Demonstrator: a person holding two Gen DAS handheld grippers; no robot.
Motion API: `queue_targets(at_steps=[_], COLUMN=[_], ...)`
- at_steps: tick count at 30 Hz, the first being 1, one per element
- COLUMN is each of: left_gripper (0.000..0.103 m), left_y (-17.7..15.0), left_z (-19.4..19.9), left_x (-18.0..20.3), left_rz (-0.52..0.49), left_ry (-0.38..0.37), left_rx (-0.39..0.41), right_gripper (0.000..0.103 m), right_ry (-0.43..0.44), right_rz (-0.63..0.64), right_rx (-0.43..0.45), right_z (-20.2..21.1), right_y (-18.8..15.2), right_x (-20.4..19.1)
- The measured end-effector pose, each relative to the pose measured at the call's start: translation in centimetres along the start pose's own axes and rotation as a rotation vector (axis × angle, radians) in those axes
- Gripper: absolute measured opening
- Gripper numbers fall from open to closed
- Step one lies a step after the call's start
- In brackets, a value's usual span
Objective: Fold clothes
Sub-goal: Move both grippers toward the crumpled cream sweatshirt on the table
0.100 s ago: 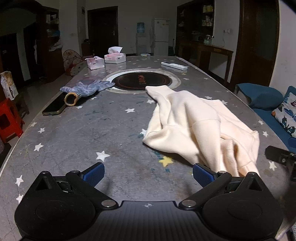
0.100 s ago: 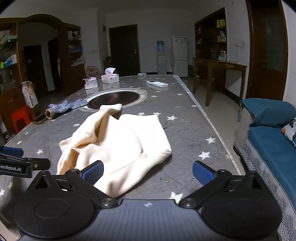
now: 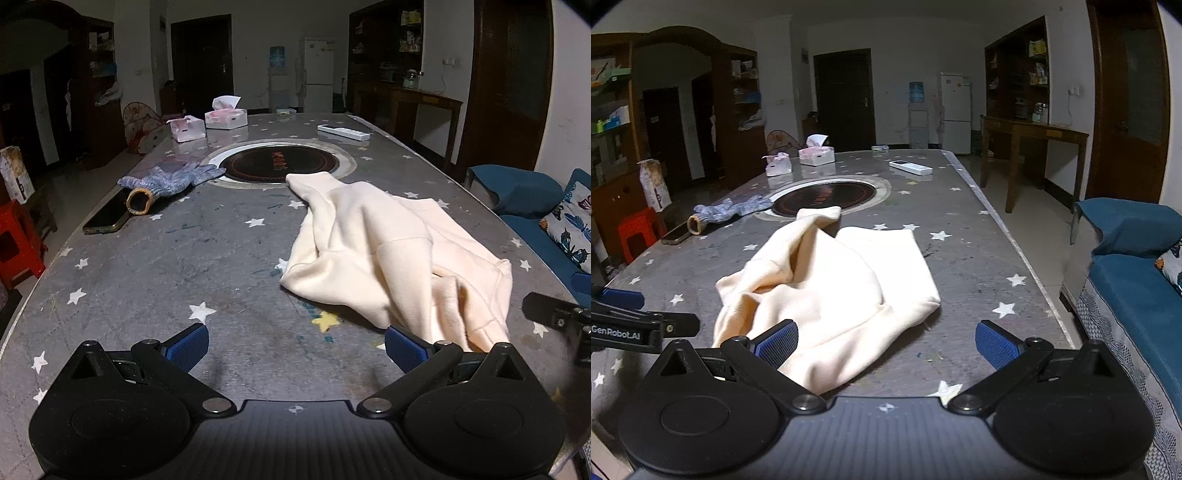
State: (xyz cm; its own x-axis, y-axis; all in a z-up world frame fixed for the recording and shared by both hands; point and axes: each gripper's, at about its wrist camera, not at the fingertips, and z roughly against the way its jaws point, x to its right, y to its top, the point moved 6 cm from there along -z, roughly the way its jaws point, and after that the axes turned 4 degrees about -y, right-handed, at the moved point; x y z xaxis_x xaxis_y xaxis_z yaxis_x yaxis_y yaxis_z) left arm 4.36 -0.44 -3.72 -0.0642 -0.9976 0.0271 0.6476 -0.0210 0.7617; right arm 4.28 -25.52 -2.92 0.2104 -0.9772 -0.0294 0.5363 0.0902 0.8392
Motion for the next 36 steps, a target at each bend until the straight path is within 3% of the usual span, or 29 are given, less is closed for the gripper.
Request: queue_targets(at_steps=[20, 36], left_gripper=[0.103, 0.103], left_y=[-0.2, 0.0], left_z=[1.8, 1.8], left_x=[1.0, 1.6], left_rz=[-0.026, -0.040], left_ry=[-0.003, -0.001], left_rx=[0.025, 0.019], right_gripper=[0.103, 0.103], right_ry=[0.034, 0.066], right_rz=[0.012, 0.024], right_rx=[-0.007, -0.020], right_z=[1.6, 1.5], right_y=[-0.6, -0.5], right_x=[-3.9, -3.1])
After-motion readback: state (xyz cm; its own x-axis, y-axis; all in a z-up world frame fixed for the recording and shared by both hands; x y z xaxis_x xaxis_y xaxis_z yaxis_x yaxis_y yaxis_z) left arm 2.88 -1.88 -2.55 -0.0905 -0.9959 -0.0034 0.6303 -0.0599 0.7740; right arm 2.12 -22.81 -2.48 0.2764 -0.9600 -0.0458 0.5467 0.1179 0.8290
